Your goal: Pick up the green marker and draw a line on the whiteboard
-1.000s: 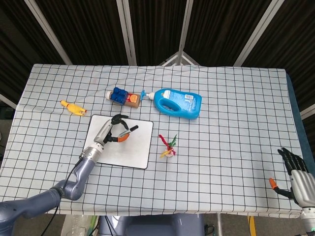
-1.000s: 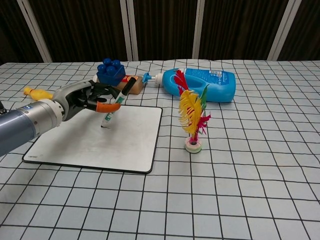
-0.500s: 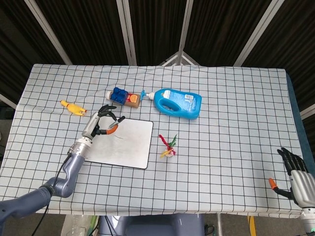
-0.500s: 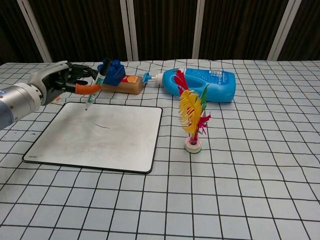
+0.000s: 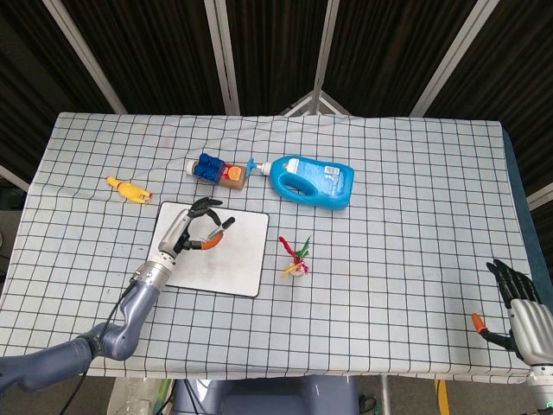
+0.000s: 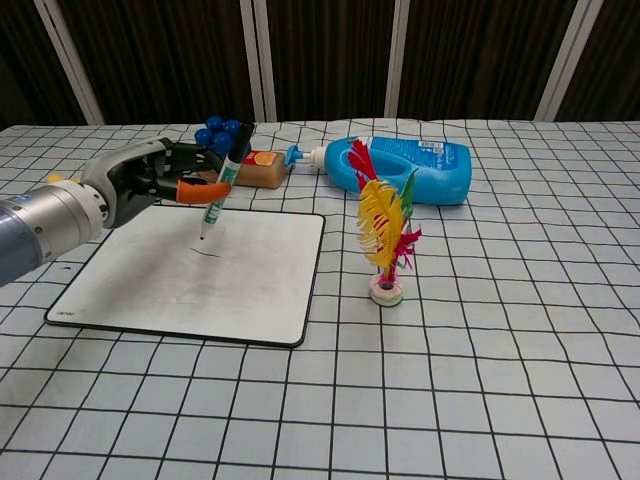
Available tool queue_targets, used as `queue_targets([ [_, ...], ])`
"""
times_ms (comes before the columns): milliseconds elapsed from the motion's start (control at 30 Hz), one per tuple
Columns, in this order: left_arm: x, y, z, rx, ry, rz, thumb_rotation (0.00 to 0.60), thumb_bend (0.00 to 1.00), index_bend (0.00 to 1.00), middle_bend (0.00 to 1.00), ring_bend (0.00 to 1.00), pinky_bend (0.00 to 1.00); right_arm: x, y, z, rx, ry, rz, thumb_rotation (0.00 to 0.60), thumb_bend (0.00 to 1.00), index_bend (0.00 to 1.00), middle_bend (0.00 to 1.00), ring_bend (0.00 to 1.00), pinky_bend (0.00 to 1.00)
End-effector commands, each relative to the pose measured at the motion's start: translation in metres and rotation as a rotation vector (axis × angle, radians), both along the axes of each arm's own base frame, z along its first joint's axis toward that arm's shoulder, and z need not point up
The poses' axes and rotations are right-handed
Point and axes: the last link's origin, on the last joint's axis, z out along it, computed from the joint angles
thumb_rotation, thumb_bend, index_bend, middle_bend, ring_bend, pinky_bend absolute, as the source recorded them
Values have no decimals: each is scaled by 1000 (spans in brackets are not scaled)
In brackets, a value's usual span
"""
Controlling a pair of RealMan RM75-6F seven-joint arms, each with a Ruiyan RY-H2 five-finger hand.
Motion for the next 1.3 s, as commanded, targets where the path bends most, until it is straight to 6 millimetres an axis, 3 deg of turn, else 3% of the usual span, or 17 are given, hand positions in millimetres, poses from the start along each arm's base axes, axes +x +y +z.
queue_targets([
  [33,2,-3,-7,-17,3,4,600,554,701,173,0,17,0,0,0,1,-2,1,600,354,0,0,0,0],
  [267,6,-6,-18,-34,-3,5,600,554,701,173,0,17,0,0,0,2,-2,3,600,354,0,0,0,0],
  [1300,8,3,-30,-37,6,19,600,556,701,173,0,18,1,-2,0,2,0,2,600,354,0,0,0,0],
])
